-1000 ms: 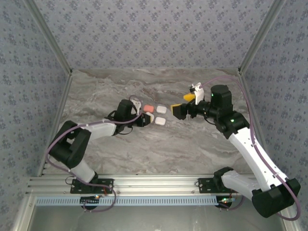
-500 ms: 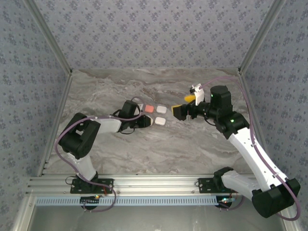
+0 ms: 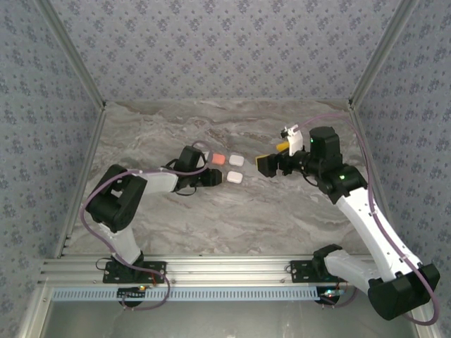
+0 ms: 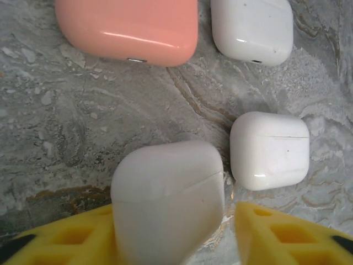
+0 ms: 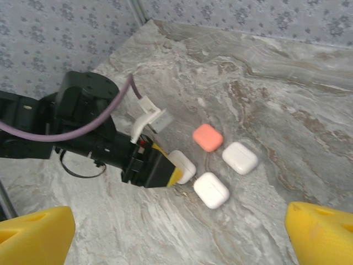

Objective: Insert the wireless bluetooth earbuds into the charging case

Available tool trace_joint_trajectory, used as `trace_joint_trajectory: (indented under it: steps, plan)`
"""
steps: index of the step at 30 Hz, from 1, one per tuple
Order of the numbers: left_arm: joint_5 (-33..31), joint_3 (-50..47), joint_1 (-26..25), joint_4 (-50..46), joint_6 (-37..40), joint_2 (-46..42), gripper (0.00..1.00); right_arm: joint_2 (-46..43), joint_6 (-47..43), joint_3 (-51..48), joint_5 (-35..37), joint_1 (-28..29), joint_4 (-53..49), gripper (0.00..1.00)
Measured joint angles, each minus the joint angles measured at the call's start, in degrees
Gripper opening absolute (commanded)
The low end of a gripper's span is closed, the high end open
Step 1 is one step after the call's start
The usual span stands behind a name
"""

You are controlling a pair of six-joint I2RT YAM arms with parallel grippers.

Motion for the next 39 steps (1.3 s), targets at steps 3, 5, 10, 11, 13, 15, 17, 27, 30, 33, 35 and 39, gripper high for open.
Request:
trace_joint_trajectory:
  steps: [3, 5, 10, 11, 13, 15, 17, 27, 30, 33, 35, 39]
  plan:
    - [-1.1, 0.2, 0.4, -1.5, 1.0, -1.0, 0.67, -1.2, -0.4, 0.0, 1.1, -1.1, -0.8, 1.00]
    - [-1.7, 0.3, 0.7, -2.4, 1.8, -2.1, 0.73, -2.2, -0.6, 0.0, 2.1, -1.9, -1.4, 1.00]
    - [-4.0, 0.3, 1.1, -4.7, 3.7, -6.8, 0.82, -4.4, -1.3, -0.1, 5.4, -3.8, -2.3, 1.00]
    - [-4.6, 0.3, 1.2, -5.0, 4.0, -8.1, 0.83, -4.9, -1.5, -0.4, 6.5, -4.2, -2.3, 1.00]
    - [-5.6, 0.1, 1.2, -5.3, 4.9, -10.9, 0.87, -6.2, -1.5, -1.7, 9.1, -5.0, -1.8, 1.00]
    - [-7.0, -1.1, 1.2, -4.7, 5.6, -14.6, 0.91, -7.7, -1.4, -3.9, 12.2, -6.3, -1.0, 1.00]
    - [-9.3, -3.3, 1.2, -3.7, 6.6, -18.9, 0.96, -9.6, 0.1, -7.8, 17.4, -7.9, 1.4, 1.00]
    - [-31.0, -14.3, 2.7, -0.1, 13.4, -37.8, 0.99, -12.0, 6.4, -32.3, 34.4, -19.8, 19.3, 1.00]
    - [-37.4, -17.8, 3.8, 2.7, 16.1, -41.1, 0.99, -8.3, 4.7, -38.2, 35.8, -20.6, 27.8, 1.00]
    - [-42.7, -20.6, 4.5, 5.0, 19.3, -41.7, 0.99, -2.5, 3.0, -42.0, 35.9, -21.2, 37.4, 1.00]
    - [-45.0, -22.1, 5.0, 5.9, 21.2, -41.7, 0.99, 2.1, 2.0, -43.2, 35.4, -21.4, 43.9, 1.00]
    - [-47.1, -25.2, 7.7, 9.1, 23.6, -41.7, 0.99, 9.7, -0.5, -43.2, 33.7, -21.4, 54.9, 1.00]
